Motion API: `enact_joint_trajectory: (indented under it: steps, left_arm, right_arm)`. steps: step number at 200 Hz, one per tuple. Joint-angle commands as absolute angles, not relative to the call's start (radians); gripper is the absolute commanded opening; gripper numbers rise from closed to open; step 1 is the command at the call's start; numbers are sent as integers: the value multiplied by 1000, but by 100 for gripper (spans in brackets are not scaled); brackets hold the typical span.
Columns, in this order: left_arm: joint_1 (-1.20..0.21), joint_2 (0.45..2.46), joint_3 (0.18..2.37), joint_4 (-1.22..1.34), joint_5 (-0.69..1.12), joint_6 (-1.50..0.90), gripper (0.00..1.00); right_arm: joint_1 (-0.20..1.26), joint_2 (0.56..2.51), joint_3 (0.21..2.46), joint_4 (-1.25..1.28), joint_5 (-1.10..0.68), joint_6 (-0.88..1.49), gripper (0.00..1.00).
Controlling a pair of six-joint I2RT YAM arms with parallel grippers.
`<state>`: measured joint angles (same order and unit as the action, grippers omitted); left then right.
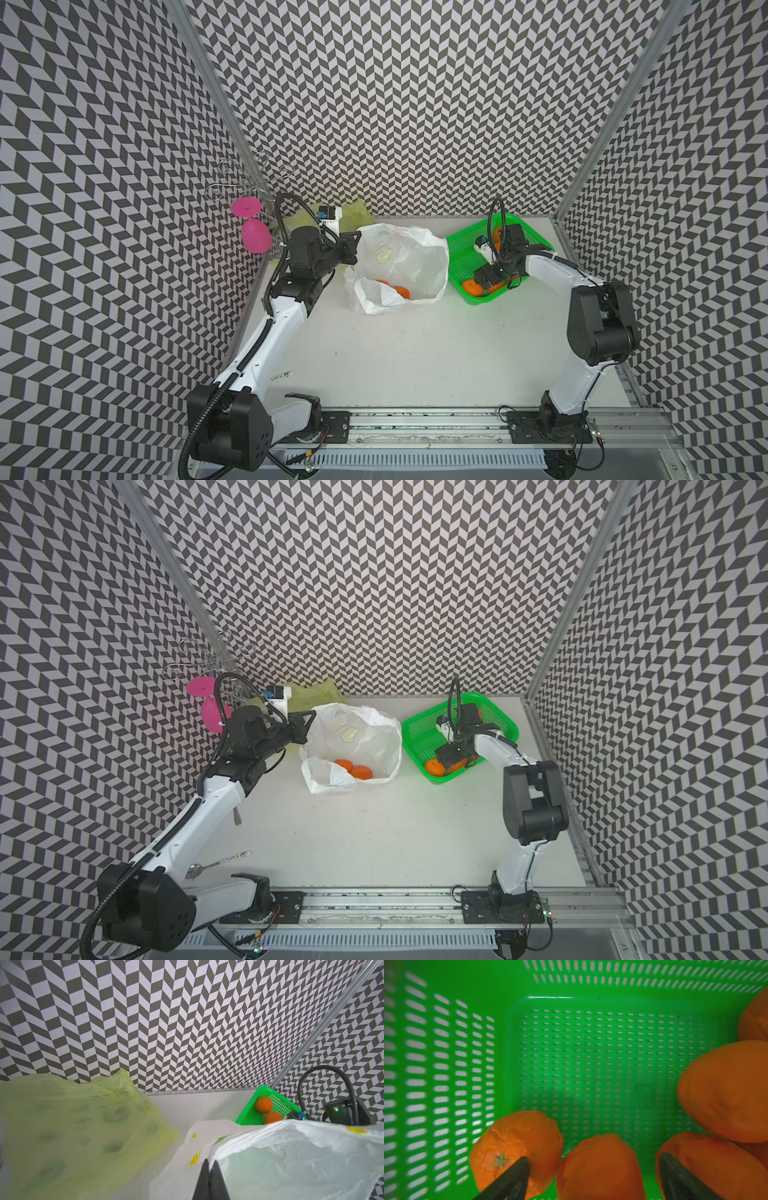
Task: Place the oranges into plastic bags & tie knots
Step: Pick up the orange from the basket.
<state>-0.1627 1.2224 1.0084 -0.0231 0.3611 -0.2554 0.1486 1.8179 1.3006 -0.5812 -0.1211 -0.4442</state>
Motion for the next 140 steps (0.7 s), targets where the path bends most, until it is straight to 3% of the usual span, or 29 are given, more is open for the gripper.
enact_joint_trajectory:
  steps: [1, 19, 89, 112, 140]
  left_arm:
    - [-155, 1197, 1000, 0, 372, -256, 0]
    - [-155, 1201, 1002, -2, 379, -258, 0]
    - [-153, 1192, 994, 7, 387, -263, 0]
    - [-152, 1188, 992, 6, 390, -263, 0]
    - [-152, 1195, 997, 4, 397, -265, 0]
  right_arm:
    - [151, 1849, 1264, -561, -66, -451, 95]
    - [155, 1876, 1262, -559, -54, -455, 91]
    - [159, 1899, 1347, -609, 15, -489, 93]
    - [156, 1901, 1360, -624, 28, -499, 87]
    - [156, 1921, 1379, -641, -14, -495, 71]
